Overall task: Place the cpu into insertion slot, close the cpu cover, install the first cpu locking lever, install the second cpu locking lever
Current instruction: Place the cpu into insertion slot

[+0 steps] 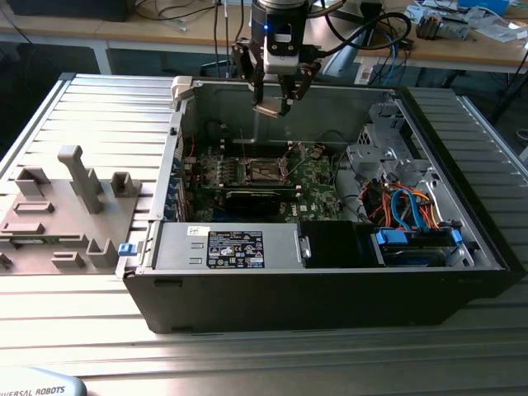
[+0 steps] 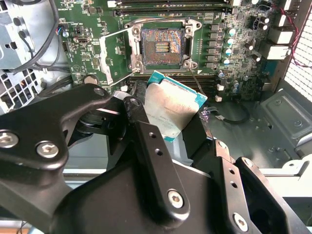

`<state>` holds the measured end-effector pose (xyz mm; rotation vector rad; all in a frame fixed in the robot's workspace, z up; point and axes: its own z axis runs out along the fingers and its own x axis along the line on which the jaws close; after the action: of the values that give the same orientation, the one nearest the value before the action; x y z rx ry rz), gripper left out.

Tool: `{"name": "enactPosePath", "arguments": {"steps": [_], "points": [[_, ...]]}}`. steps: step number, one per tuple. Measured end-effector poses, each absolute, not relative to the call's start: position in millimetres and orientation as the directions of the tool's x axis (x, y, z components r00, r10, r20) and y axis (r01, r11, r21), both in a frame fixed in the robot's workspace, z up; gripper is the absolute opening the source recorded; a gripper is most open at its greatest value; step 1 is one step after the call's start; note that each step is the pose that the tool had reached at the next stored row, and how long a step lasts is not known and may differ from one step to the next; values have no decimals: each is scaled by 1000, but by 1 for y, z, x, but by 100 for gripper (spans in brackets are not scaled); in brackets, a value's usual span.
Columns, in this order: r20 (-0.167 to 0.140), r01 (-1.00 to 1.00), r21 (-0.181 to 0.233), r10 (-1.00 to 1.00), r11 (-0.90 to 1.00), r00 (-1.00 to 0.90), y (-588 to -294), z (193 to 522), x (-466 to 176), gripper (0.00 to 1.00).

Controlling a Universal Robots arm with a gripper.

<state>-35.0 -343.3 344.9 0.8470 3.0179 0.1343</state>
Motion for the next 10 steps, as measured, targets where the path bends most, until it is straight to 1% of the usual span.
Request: {"name": "enactPosePath", "arguments": {"steps": [10], "points": [[19, 538, 84, 539, 839, -842, -343, 342, -35, 54]]}}
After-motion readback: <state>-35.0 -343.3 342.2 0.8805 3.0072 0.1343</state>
